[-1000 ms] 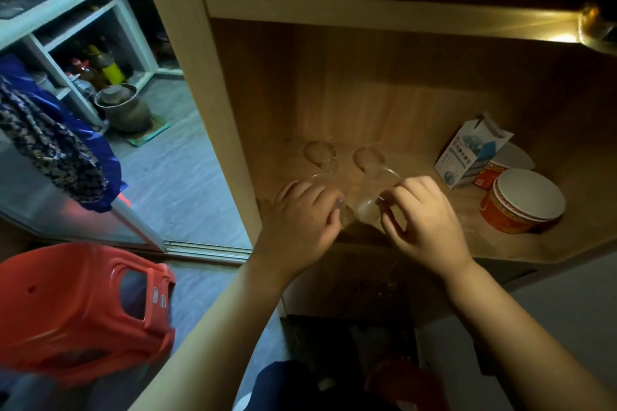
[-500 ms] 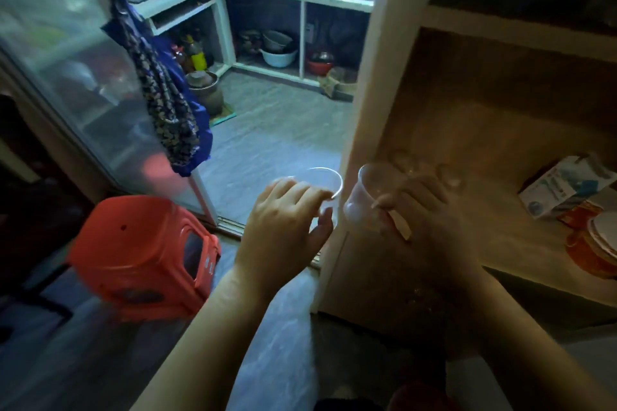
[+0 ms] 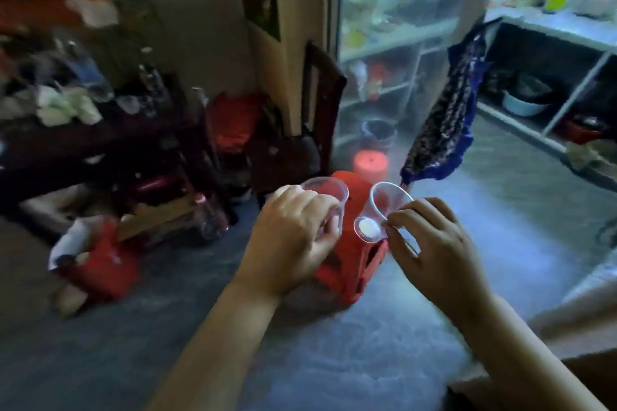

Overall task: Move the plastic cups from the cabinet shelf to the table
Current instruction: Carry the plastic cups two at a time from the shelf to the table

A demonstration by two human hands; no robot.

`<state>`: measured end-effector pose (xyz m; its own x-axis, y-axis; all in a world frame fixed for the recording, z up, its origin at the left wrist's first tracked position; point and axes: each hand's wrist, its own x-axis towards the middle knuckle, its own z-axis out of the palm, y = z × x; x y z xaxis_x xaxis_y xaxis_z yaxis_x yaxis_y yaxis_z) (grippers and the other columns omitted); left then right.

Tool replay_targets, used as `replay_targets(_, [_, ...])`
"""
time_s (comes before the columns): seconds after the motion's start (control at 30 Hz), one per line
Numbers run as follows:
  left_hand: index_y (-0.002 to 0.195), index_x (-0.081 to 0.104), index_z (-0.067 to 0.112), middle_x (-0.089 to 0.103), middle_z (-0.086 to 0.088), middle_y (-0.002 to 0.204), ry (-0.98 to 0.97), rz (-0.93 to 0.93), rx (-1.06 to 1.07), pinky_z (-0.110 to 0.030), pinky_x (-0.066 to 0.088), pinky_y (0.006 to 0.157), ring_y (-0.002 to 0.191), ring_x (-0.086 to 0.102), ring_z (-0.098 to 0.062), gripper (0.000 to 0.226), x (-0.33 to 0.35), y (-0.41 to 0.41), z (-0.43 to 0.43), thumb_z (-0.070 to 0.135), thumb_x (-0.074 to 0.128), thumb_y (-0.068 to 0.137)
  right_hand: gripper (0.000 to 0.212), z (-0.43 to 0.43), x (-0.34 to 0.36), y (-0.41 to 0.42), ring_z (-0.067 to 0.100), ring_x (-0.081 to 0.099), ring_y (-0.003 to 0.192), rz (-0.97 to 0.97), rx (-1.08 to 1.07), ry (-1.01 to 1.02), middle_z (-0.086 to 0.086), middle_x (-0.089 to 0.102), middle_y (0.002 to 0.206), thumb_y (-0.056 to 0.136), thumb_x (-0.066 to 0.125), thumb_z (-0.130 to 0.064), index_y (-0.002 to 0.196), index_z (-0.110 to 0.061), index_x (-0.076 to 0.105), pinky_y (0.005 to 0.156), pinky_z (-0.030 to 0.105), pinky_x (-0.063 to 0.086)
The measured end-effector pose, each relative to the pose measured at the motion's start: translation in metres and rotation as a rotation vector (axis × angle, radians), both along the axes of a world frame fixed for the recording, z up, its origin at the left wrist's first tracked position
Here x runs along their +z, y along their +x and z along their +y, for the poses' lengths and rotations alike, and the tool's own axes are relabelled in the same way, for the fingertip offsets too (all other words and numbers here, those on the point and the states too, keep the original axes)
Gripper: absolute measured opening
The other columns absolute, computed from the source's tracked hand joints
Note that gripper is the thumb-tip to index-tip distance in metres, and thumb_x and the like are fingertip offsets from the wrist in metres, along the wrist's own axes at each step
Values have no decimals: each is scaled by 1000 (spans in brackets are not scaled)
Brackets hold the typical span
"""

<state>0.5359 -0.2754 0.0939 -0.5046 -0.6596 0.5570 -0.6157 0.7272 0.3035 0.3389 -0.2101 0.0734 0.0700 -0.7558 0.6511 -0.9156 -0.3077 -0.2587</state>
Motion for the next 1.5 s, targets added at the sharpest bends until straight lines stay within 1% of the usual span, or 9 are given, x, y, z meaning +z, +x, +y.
replay_targets(0.1, [81, 65, 13, 59, 0, 67, -34, -1, 147, -36, 43, 82, 68, 53, -22, 8, 10, 64, -9, 16, 58, 82, 7, -40, 3, 56, 27, 54, 78, 7, 163, 28, 3, 63, 83, 84, 63, -16, 83, -9, 65, 70, 38, 47])
replay_targets(0.23, [83, 65, 13, 60, 3, 67, -44, 7, 312, -36, 44, 83, 71, 55, -21, 10, 16, 129, -21, 18, 57, 83, 6, -86, 14, 119, 28, 53, 78, 29, 355, 37, 4, 63, 82, 84, 62, -15, 84, -9, 64, 70, 38, 47])
replay_targets(0.43, [84, 66, 12, 60, 2, 69, -27, -13, 473, -39, 46, 82, 73, 57, -23, 14, -4, 187, -52, 19, 55, 85, 15, -155, -1, 181, 27, 53, 80, 52, 495, 94, 5, 61, 79, 88, 56, -20, 80, -9, 63, 73, 39, 47])
replay_targets(0.57, [84, 66, 13, 60, 3, 70, 0, -40, 541, -37, 46, 84, 76, 57, -21, 13, -20, 215, -102, 20, 54, 86, 10, -216, -19, 209, 27, 55, 80, 59, 577, 121, 4, 63, 81, 86, 59, -18, 83, -9, 64, 75, 36, 46])
replay_targets(0.83, [84, 65, 16, 64, 4, 74, 18, -112, 523, -24, 37, 86, 81, 54, -15, 13, -13, 240, -265, 23, 54, 84, 9, -378, -21, 237, 26, 55, 79, 13, 575, 111, 2, 60, 76, 85, 61, -17, 80, -11, 63, 72, 36, 47])
replay_targets(0.97, [86, 65, 16, 63, 5, 75, -17, -109, 521, -24, 38, 84, 83, 50, -13, 11, -4, 251, -333, 21, 55, 82, 8, -443, -28, 246, 24, 56, 80, 13, 592, 171, 0, 61, 78, 85, 61, -18, 80, -12, 62, 71, 37, 49])
replay_targets(1.13, [88, 66, 16, 65, 4, 77, 71, -111, 597, -33, 45, 83, 83, 57, -18, 13, -21, 272, -376, 21, 57, 81, 8, -496, -41, 264, 22, 54, 78, 20, 617, 240, -1, 60, 79, 86, 60, -20, 80, -15, 61, 69, 38, 49])
replay_targets(1.37, [95, 65, 18, 66, 6, 81, 131, -106, 653, -26, 39, 84, 88, 54, -15, 20, -37, 289, -439, 26, 51, 82, 13, -556, -41, 270, 21, 56, 81, 41, 629, 286, -3, 63, 82, 89, 57, -24, 85, -15, 65, 71, 36, 49])
replay_targets(1.5, [95, 66, 17, 68, 6, 82, 199, -92, 665, -29, 46, 78, 83, 60, -16, 19, -50, 298, -478, 24, 57, 80, 14, -590, -51, 272, 21, 56, 81, 76, 616, 320, -4, 63, 81, 88, 57, -26, 83, -15, 64, 70, 37, 50])
